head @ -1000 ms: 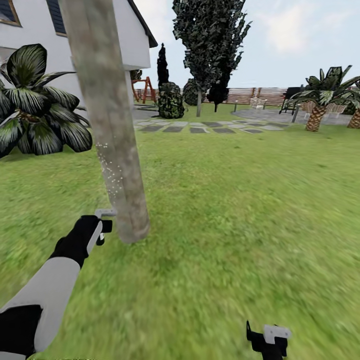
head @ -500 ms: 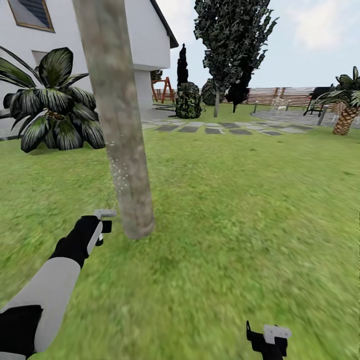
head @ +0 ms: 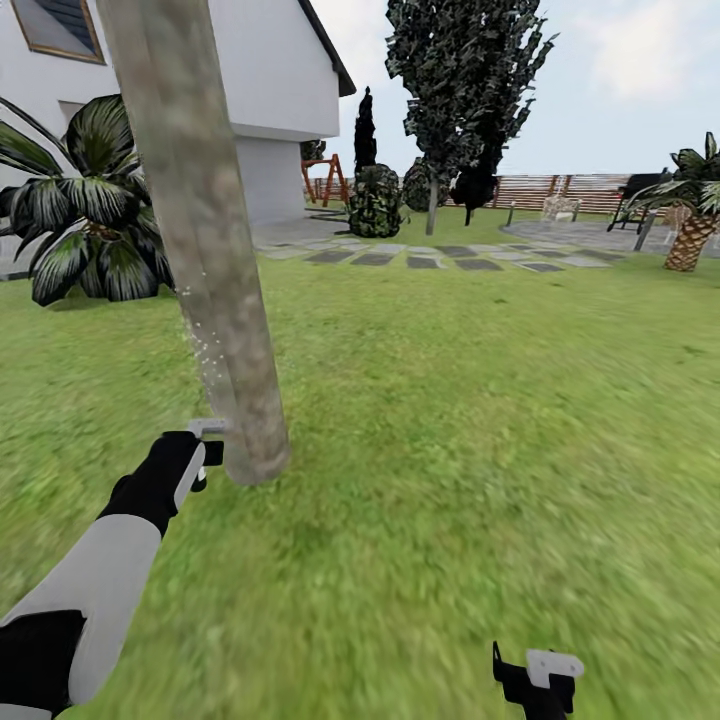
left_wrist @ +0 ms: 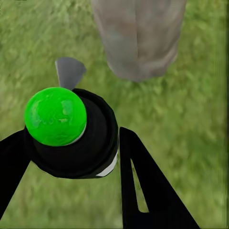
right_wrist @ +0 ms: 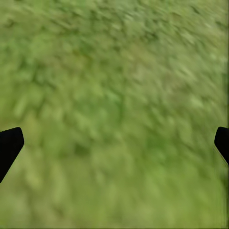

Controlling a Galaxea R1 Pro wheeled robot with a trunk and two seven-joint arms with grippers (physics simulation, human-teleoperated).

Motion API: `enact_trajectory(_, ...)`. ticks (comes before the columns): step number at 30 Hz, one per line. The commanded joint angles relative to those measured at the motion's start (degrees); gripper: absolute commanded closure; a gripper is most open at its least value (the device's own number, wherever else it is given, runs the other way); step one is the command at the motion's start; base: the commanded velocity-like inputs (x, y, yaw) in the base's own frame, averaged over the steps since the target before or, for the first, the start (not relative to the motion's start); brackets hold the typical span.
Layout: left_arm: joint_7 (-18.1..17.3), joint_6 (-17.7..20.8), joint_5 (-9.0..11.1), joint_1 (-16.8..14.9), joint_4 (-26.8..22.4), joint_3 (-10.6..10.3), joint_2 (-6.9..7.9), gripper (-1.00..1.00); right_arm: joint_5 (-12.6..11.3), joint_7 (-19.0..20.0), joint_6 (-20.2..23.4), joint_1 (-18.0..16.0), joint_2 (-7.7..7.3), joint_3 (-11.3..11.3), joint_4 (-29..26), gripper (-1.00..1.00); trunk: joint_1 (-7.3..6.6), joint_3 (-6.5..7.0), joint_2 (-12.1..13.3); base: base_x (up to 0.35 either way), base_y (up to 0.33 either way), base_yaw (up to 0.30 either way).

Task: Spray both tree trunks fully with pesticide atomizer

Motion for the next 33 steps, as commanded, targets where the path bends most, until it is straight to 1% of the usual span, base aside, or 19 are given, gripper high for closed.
enact_trajectory(1,0.0,0.0,0.0,0.0,0.0,0.0,0.00,1.00,0.0,0.0,0.0,0.0,0.00,0.0,0.0,-1.00,0.00,0.00,0.0,0.200,-0.232,0.100)
enact_trajectory(5,0.0,0.0,0.0,0.0,0.1,0.0,0.00,1.00,0.0,0.0,0.0,0.0,0.00,0.0,0.0,-1.00,0.00,0.00,0.0,0.203,-0.230,0.209)
enact_trajectory(21,0.0,0.0,-0.1,0.4,0.1,0.0,0.00,1.00,0.0,0.0,0.0,0.0,0.00,0.0,0.0,-1.00,0.00,0.00,0.0,0.202,-0.229,0.271)
enact_trajectory(31,0.0,-0.1,-0.1,1.3,0.1,0.0,0.09,1.00,0.0,0.0,0.0,0.0,0.00,0.0,0.0,-1.00,0.00,0.00,0.0,0.190,-0.225,0.026)
enact_trajectory(33,0.0,-1.1,-0.1,1.4,0.1,0.0,0.09,1.00,0.0,0.0,0.0,0.0,0.00,0.0,0.0,-1.00,0.00,0.00,0.0,0.231,-0.202,0.000)
